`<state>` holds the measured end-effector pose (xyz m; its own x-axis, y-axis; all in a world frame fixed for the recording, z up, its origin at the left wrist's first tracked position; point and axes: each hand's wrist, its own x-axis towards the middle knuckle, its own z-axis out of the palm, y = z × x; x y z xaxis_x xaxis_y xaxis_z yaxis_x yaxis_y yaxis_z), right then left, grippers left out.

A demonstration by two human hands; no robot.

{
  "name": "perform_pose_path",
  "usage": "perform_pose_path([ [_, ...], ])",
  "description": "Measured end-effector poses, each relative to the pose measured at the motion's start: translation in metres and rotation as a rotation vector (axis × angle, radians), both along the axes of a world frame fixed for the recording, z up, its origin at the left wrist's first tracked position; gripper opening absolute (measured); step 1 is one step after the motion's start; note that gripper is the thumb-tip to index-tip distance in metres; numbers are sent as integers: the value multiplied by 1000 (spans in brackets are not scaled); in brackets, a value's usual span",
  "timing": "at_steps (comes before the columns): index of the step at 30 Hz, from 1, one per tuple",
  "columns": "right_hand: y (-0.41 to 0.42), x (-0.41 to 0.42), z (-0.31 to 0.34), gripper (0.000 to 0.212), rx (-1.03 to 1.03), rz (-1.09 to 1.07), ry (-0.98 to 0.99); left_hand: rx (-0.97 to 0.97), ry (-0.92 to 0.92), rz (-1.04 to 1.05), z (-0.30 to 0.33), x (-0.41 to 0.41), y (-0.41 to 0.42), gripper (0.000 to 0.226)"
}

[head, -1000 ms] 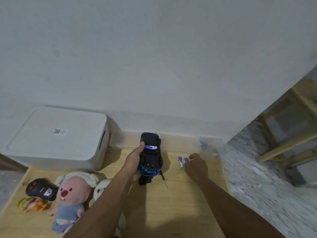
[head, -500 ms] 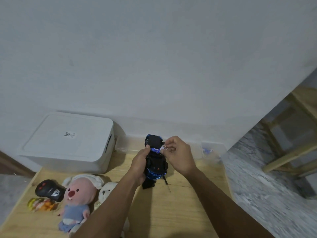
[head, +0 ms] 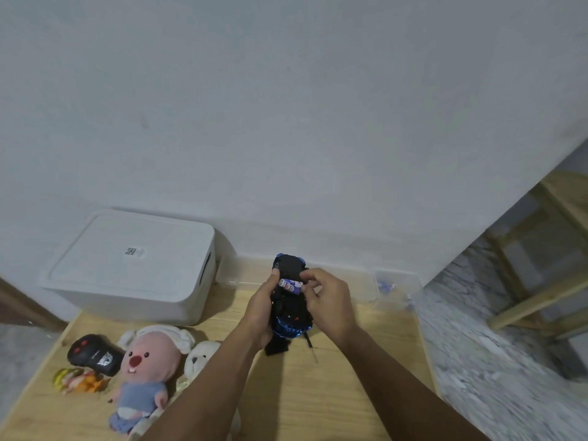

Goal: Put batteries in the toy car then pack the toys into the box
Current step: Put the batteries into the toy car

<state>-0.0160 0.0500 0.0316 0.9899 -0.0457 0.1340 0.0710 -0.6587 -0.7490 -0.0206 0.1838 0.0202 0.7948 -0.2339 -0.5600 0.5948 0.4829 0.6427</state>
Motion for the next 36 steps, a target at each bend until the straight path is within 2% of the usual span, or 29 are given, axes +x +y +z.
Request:
perform_pose_path([
  [2,-3,1,-3,21,37,-78,21,17,-20,-2,0,-1,2,49],
  [8,-7,4,-8,22,330,-168,269,111,-48,80,-4,-1,1,41],
  [14,-6,5,-11,17,412,-180,325,167,-71,86,-5,-1,0,33],
  [21,-5,6,-14,17,386,-222,344,232,-59,54,-6,-4,-1,28],
  [26,-4,5,-20,21,370,-275,334,236,-60,49,-5,-4,-4,16],
  [36,-3,4,-23,30,293,-320,295,277,-83,28,-8,-3,-4,23],
])
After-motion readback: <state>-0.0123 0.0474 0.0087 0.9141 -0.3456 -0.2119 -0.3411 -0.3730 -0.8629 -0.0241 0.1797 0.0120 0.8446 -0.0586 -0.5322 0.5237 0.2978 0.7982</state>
